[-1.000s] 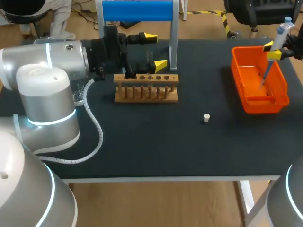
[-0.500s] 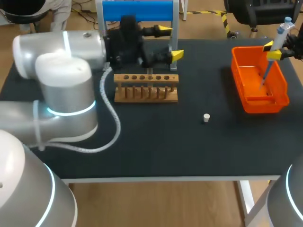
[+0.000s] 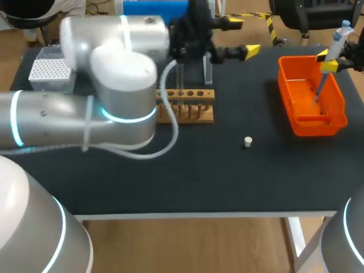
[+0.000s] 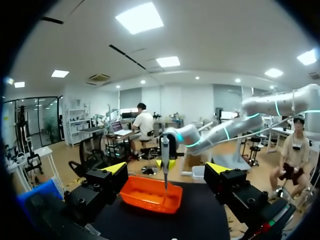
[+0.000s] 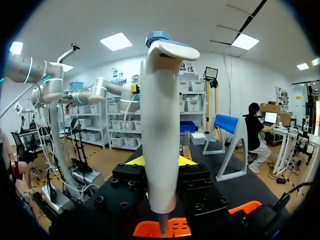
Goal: Invert the test tube, pick up the pipette, mount the tip to pipette, aspirate from beaker and dispense into the tube, eject the tip, return the pipette, and cap with the stopper.
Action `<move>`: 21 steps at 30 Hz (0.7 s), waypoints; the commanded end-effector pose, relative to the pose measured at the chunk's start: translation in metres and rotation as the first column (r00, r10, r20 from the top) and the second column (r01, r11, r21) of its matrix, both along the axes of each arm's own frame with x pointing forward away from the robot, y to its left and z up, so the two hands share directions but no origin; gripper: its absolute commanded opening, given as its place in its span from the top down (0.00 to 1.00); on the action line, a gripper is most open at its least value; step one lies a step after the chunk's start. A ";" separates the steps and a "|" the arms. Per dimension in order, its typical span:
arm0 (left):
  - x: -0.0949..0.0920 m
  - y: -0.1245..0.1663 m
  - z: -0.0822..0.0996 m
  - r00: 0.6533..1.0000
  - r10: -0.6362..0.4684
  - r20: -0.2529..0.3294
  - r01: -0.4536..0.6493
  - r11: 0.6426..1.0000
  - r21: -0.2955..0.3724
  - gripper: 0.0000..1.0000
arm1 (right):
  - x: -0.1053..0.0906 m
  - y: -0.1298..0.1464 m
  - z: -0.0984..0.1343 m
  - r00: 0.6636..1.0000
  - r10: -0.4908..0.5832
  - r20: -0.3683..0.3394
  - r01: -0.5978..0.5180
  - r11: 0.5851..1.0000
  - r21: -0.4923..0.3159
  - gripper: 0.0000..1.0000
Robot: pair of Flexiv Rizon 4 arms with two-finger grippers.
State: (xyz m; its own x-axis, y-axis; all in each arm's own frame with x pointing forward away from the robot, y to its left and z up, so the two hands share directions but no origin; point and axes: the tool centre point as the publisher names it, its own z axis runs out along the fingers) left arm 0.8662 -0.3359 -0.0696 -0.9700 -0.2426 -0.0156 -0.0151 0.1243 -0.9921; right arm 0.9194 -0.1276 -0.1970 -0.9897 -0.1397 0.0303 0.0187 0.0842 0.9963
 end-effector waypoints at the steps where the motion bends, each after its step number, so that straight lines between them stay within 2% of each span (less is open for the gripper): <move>1: 0.029 -0.095 -0.004 1.000 -0.016 -0.005 0.016 1.000 0.006 0.00 | 0.002 -0.002 0.000 1.000 0.005 -0.001 -0.005 1.000 0.000 1.00; 5: 0.034 -0.119 -0.003 0.999 -0.051 -0.012 0.052 0.999 0.012 0.02 | 0.002 -0.002 0.000 1.000 0.005 -0.001 -0.005 1.000 0.000 1.00; 6: 0.035 -0.125 -0.003 0.998 -0.067 -0.010 0.067 0.998 0.013 0.36 | 0.002 -0.002 0.000 1.000 0.005 -0.001 -0.005 1.000 0.000 1.00; 7: 0.035 -0.125 -0.003 0.998 -0.067 -0.010 0.067 0.998 0.013 0.63 | 0.002 -0.002 0.000 1.000 0.005 -0.001 -0.005 1.000 0.000 1.00; 8: 0.035 -0.125 -0.003 0.998 -0.067 -0.010 0.067 0.998 0.013 0.96 | 0.002 -0.002 0.000 1.000 0.005 -0.001 -0.005 1.000 0.000 1.00; 9: 0.035 -0.125 -0.003 0.998 -0.067 -0.010 0.067 0.998 0.013 1.00 | 0.002 -0.002 0.000 1.000 0.005 -0.001 -0.005 1.000 0.000 1.00; 21: 0.035 -0.125 -0.003 0.998 -0.067 -0.010 0.067 0.998 0.013 1.00 | 0.002 -0.002 0.000 1.000 0.005 -0.001 -0.005 1.000 0.000 1.00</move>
State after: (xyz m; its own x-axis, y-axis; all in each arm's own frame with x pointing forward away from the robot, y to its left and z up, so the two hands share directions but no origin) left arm 0.8993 -0.4473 -0.0682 -0.9856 -0.1692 -0.0077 -0.0177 0.1481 -0.9888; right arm 0.9194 -0.1276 -0.1970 -0.9897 -0.1397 0.0304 0.0187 0.0842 0.9963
